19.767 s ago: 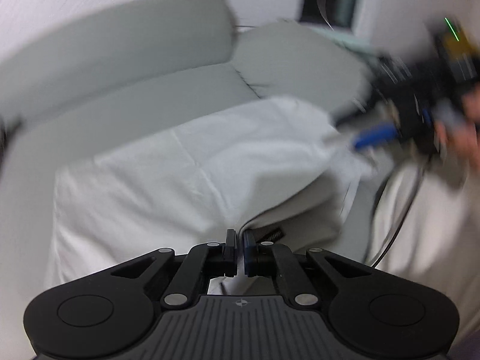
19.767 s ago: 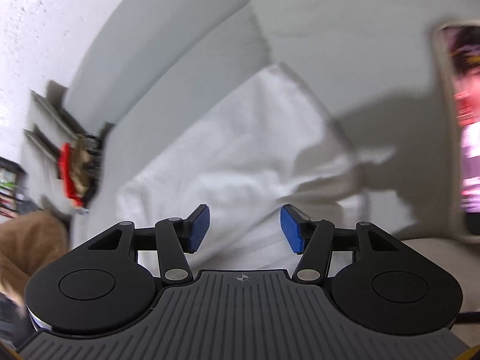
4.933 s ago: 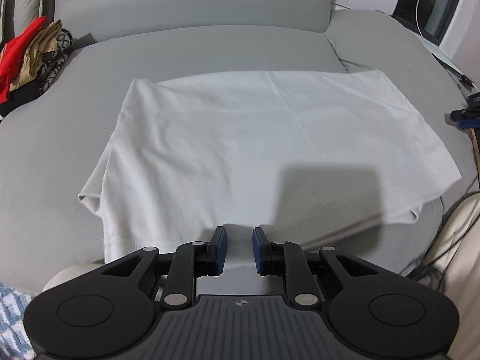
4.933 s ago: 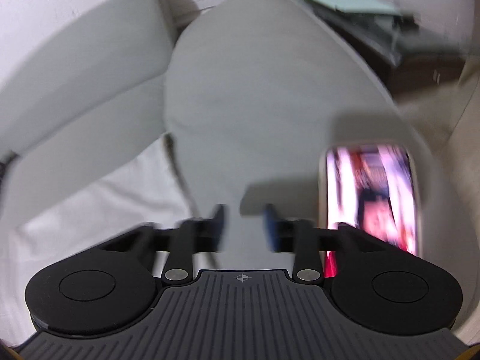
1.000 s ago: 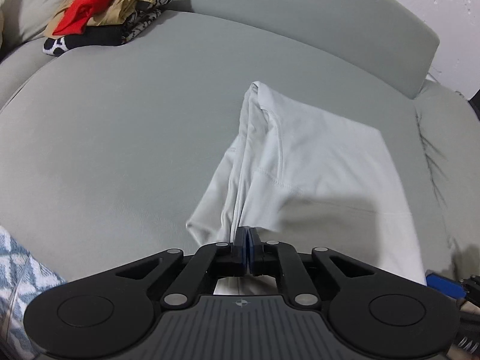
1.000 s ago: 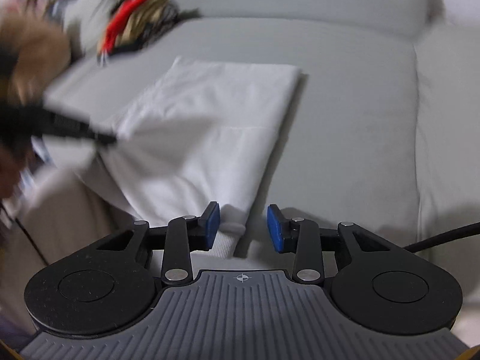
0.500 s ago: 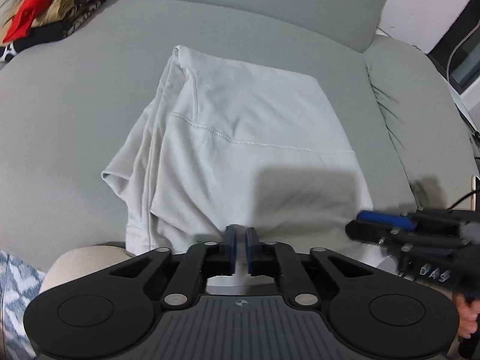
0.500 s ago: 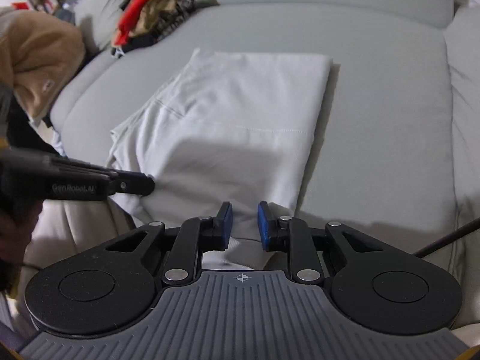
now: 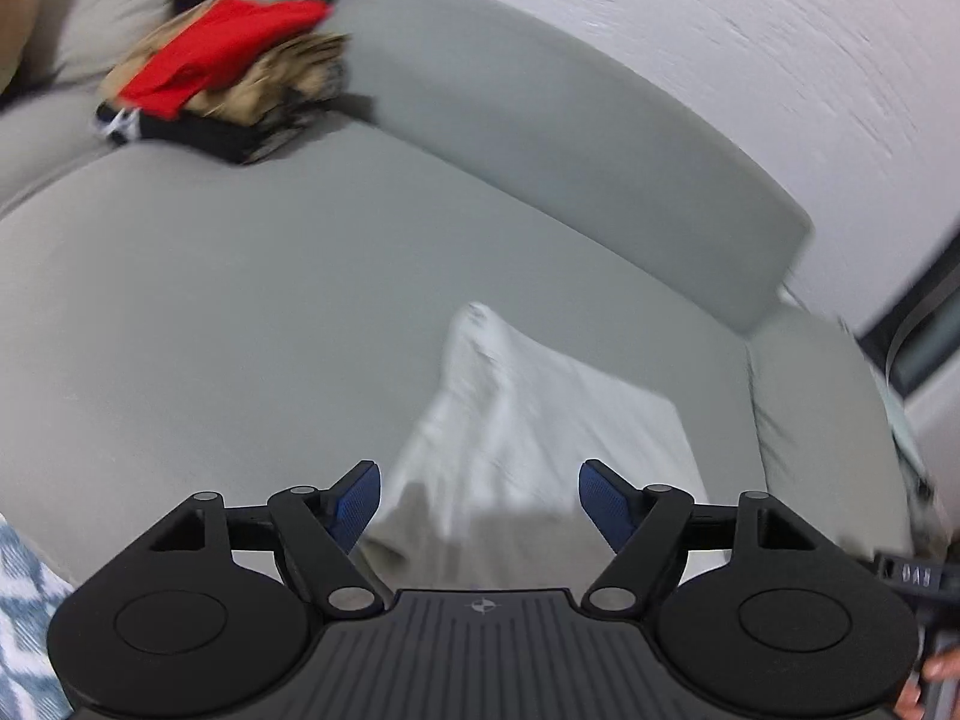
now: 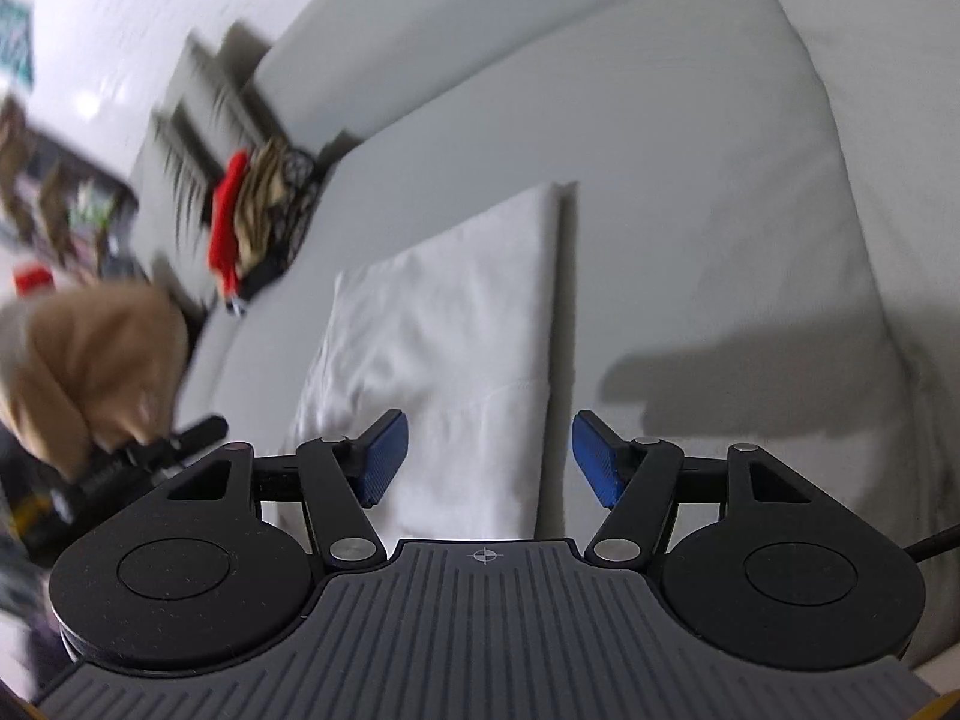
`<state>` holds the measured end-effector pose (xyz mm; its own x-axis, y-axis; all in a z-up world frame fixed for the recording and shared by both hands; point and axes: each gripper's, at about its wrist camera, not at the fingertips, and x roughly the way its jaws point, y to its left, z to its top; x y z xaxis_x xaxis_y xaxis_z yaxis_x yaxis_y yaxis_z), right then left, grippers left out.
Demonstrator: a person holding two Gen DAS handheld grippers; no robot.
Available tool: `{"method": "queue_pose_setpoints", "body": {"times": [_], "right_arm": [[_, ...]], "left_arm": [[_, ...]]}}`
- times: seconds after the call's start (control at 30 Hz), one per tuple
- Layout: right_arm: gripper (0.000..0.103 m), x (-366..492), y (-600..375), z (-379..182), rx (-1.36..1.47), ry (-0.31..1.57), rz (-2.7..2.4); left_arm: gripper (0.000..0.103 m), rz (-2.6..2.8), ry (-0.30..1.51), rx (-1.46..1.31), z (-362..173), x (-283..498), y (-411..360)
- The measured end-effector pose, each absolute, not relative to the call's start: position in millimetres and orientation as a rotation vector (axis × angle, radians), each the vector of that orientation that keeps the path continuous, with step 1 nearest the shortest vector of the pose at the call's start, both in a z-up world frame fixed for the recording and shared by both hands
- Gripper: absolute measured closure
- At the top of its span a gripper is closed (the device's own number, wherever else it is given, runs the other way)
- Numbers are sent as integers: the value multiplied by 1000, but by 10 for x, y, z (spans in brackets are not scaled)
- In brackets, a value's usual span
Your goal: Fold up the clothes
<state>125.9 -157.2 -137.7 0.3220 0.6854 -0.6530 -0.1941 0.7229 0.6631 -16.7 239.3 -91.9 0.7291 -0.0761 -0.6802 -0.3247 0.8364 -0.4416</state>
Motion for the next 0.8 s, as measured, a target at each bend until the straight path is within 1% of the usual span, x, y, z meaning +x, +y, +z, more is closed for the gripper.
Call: {"method": "queue_pose_setpoints", "body": {"times": [0.13,0.2,0.33,0.43,0.53,0.67,0.73,0.77,0.8], "right_arm": [[38,1462,-1577,-1636,642,1161,618],[41,1543,-1532,-1735,664,1186,644],[43,1729,-1469,-1837,697,1208,666],[46,1902,-1359,-1892,691,1219,687],[46,2069,-1254,-1941,697,1214,706],[47,2213,-1151,-2052,754,1171,710],[53,2248,-1127,-2103,779,1126,706],[62,2256,-1116,-2130,784,1112,687],[74,2263,-1105,-2158,786,1101,663]], "left_arm": [[31,59,830,-663,-1192,127,2626],[31,-15,888,-687,-1337,280,2686],[29,-154,897,-809,-1513,425,2816],[29,-249,940,-841,-1581,616,2783],[29,-313,989,-805,-1632,831,2659],[30,-340,1005,-872,-1761,1074,2589],[31,-345,1003,-877,-1792,1162,2536],[32,-347,1000,-869,-1778,1185,2514],[33,-344,998,-856,-1768,1209,2488]]}}
